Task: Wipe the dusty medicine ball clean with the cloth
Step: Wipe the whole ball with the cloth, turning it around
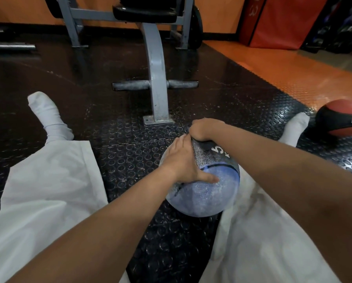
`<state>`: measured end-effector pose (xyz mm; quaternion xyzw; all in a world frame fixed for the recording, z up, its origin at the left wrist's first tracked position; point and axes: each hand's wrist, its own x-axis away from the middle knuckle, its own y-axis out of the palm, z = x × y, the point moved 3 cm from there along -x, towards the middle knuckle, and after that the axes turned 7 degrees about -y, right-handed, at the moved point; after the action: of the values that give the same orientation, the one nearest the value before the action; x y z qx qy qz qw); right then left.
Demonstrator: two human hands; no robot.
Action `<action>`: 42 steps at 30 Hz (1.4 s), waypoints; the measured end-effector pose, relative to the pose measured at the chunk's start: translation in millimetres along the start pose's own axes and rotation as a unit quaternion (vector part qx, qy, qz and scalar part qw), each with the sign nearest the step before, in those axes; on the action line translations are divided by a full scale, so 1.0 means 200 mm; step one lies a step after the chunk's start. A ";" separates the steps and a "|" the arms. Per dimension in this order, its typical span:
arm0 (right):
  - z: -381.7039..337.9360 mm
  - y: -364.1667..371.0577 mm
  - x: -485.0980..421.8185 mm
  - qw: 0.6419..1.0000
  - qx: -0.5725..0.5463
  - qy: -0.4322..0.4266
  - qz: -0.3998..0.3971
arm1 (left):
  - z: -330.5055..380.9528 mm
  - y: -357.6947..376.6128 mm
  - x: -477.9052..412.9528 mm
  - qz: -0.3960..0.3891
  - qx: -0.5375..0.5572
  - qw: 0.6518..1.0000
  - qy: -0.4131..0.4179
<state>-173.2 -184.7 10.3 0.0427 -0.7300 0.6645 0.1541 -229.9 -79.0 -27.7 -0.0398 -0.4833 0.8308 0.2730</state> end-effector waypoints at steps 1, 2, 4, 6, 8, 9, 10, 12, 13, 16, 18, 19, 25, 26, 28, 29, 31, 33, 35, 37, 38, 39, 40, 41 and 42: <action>0.00 0.00 -0.01 1.000 -0.005 0.014 0.014 | -0.01 -0.01 -0.01 0.001 0.006 1.000 -0.001; 0.00 0.01 0.00 0.999 -0.016 0.028 0.033 | -0.01 -0.02 -0.02 0.001 0.014 1.000 0.000; 0.01 0.02 0.02 0.996 -0.037 0.039 0.071 | -0.01 -0.05 -0.04 0.000 0.034 0.999 -0.004; -0.02 0.04 0.07 0.992 -0.032 0.016 0.123 | -0.03 -0.08 -0.07 -0.005 0.050 0.999 -0.020; -0.06 0.06 0.14 0.981 0.011 -0.024 0.190 | -0.05 -0.10 -0.11 0.002 0.075 0.997 -0.019; -0.07 0.08 0.17 0.975 0.030 -0.046 0.216 | -0.06 -0.10 -0.13 0.009 0.092 0.996 -0.010; -0.08 0.08 0.17 0.969 0.039 -0.064 0.234 | -0.07 -0.09 -0.13 0.016 0.105 0.994 -0.004; -0.07 0.07 0.15 0.974 0.022 -0.068 0.216 | -0.09 -0.08 -0.11 0.014 0.103 0.994 -0.019; -0.06 0.05 0.12 0.980 -0.002 -0.052 0.190 | -0.08 -0.07 -0.09 0.013 0.093 0.995 -0.029; -0.04 0.03 0.04 0.991 -0.047 -0.014 0.127 | -0.08 -0.05 -0.05 0.034 0.094 0.995 -0.022; -0.06 0.04 0.05 0.987 -0.057 -0.026 0.147 | -0.09 -0.07 -0.07 0.025 0.109 0.993 -0.029; -0.07 0.06 0.07 0.981 -0.063 -0.034 0.178 | -0.10 -0.09 -0.08 0.016 0.116 0.993 -0.031; -0.09 0.10 0.14 0.960 -0.029 -0.093 0.261 | -0.23 -0.05 -0.23 -0.001 0.116 0.993 -0.024; -0.08 0.08 0.11 0.968 -0.033 -0.088 0.231 | -0.19 -0.07 -0.17 0.007 0.104 0.994 -0.019; -0.04 0.05 0.04 0.985 -0.066 -0.048 0.154 | -0.12 -0.07 -0.07 0.015 0.080 0.997 -0.007; -0.02 0.04 0.02 0.989 -0.079 -0.020 0.126 | -0.10 -0.06 -0.04 0.015 0.076 0.997 -0.005; 0.00 0.03 0.00 0.990 -0.086 0.009 0.114 | -0.08 -0.05 -0.03 0.014 0.079 0.997 0.001; -0.01 0.05 0.04 0.985 -0.096 -0.007 0.145 | -0.08 -0.06 -0.06 0.005 0.071 0.997 0.002; -0.03 0.07 0.11 0.977 -0.069 -0.059 0.195 | -0.10 -0.10 -0.11 -0.007 0.076 0.997 0.007; -0.04 0.11 0.19 0.958 -0.007 -0.140 0.249 | -0.16 -0.10 -0.17 -0.022 0.087 0.996 0.005; -0.04 0.12 0.21 0.950 0.004 -0.172 0.261 | -0.17 -0.10 -0.18 -0.027 0.088 0.996 0.007; -0.03 0.12 0.22 0.947 -0.003 -0.190 0.260 | -0.17 -0.10 -0.16 -0.021 0.082 0.996 0.006; -0.02 0.10 0.20 0.950 -0.026 -0.191 0.245 | -0.16 -0.10 -0.13 -0.012 0.078 0.997 0.008; 0.00 0.09 0.16 0.959 -0.059 -0.172 0.218 | -0.14 -0.10 -0.10 -0.007 0.068 0.998 0.004; 0.02 0.07 0.11 0.970 -0.090 -0.141 0.178 | -0.14 -0.09 -0.08 -0.005 0.064 0.998 -0.009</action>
<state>-199.0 -184.6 2.8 -0.0086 -0.7968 0.6004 -0.0681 -199.6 -59.1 -30.8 -0.0128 -0.4321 0.8590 0.2745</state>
